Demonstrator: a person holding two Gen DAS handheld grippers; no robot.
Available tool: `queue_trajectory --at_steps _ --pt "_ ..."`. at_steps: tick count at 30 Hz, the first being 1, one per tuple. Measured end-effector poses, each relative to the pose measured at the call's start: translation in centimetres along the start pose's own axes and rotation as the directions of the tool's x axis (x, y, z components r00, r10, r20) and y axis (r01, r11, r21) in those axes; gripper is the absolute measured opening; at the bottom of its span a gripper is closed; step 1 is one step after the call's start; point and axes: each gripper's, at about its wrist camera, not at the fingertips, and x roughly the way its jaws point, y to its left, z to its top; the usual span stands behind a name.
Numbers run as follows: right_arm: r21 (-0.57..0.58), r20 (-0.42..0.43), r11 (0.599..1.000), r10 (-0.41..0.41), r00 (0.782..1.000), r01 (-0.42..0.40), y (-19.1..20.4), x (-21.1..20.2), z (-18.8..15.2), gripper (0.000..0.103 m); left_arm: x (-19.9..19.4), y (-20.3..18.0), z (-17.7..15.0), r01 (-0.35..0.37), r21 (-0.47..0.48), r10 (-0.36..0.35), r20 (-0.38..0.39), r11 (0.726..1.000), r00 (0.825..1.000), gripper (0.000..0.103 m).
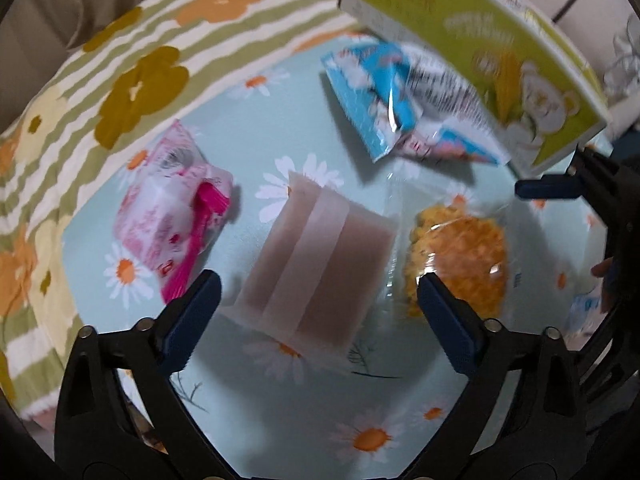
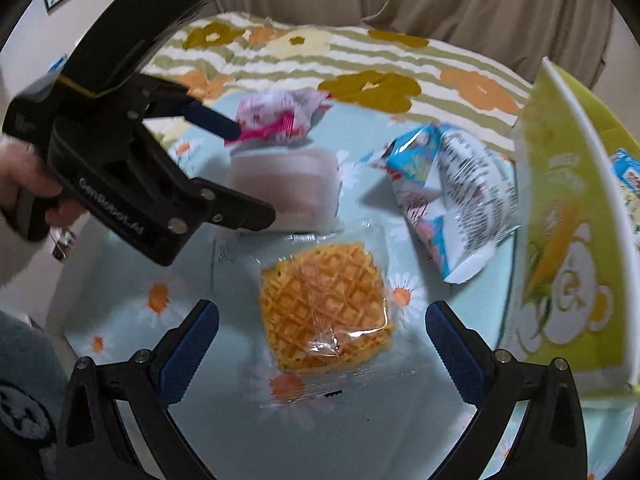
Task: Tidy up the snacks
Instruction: 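Grasp the pale pink wrapped cake with the left tool while the right tool grasps the waffle packet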
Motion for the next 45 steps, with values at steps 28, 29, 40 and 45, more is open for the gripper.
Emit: queue_trajectory --at_steps 28,29,40,45 --pt "-0.150 -0.094 0.988 0.008 0.996 -0.022 0.6 5.3 0.4 0.100 1.5 -0.5 -0.8 -0.028 0.007 0.029 -0.069 1.000 0.997 0.066" --pt "-0.154 -0.093 0.988 0.011 0.996 -0.025 0.8 5.2 0.4 0.099 1.3 -0.4 -1.0 -0.033 0.000 0.033 -0.069 0.999 0.997 0.066" --pt "-0.168 -0.080 0.985 0.012 0.997 -0.026 1.3 4.1 0.9 0.074 -2.2 0.8 -2.9 -0.055 -0.114 0.053 -0.016 0.992 0.998 0.066" --pt "-0.109 -0.032 0.994 0.024 0.999 -0.027 1.2 1.4 1.5 0.074 -5.2 1.6 -3.3 -0.078 -0.171 0.081 0.011 0.982 0.997 0.066"
